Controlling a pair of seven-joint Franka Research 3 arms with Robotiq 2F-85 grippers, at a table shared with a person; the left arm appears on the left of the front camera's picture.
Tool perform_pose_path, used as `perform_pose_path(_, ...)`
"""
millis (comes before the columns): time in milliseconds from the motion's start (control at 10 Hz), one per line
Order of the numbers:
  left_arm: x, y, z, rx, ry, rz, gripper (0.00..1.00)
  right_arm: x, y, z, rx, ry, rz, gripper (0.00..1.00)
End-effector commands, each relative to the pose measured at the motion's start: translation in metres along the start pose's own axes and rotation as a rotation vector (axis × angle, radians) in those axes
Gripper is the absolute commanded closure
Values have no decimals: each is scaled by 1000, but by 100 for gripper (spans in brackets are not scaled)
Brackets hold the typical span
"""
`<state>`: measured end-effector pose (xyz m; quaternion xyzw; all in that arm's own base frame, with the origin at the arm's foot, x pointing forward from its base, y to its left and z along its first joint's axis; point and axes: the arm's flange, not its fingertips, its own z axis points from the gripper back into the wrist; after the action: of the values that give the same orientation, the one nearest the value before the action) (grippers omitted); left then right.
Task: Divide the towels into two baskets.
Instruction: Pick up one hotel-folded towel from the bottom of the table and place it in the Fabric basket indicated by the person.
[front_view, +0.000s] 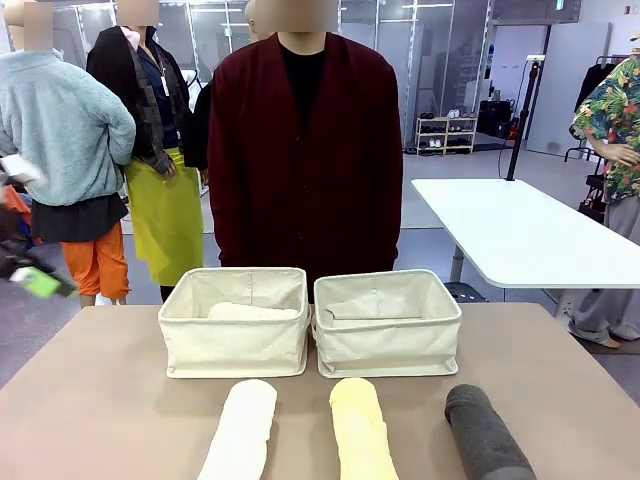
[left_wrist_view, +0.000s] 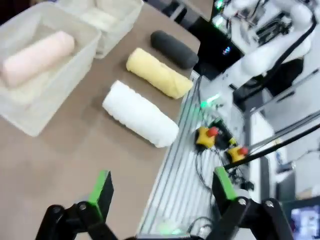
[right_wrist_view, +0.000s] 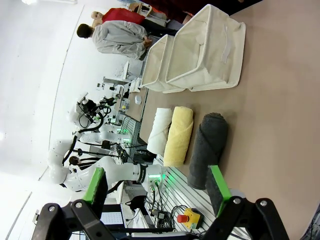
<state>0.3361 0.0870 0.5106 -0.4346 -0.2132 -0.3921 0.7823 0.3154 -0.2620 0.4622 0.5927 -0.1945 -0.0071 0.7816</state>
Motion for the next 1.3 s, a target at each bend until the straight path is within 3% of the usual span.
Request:
perform_pose_path(0, -62, 18, 28, 6, -120, 201, 0, -1, 3, 1, 10, -3, 11, 0)
perform_pose_path(200, -117, 19, 45, 34, -125, 405, 0, -1, 3, 1, 10, -3, 11, 0)
perform_pose_path(400, -144, 25, 49, 24, -239, 415, 0, -1, 3, 1, 10, -3, 11, 0)
perform_pose_path(600, -150, 26, 53, 48, -184, 409, 0, -1, 3, 1, 10, -3, 11, 0)
perform_pose_path(1200, -150, 26, 53, 48, -184, 409, 0, -1, 3, 1, 10, -3, 11, 0)
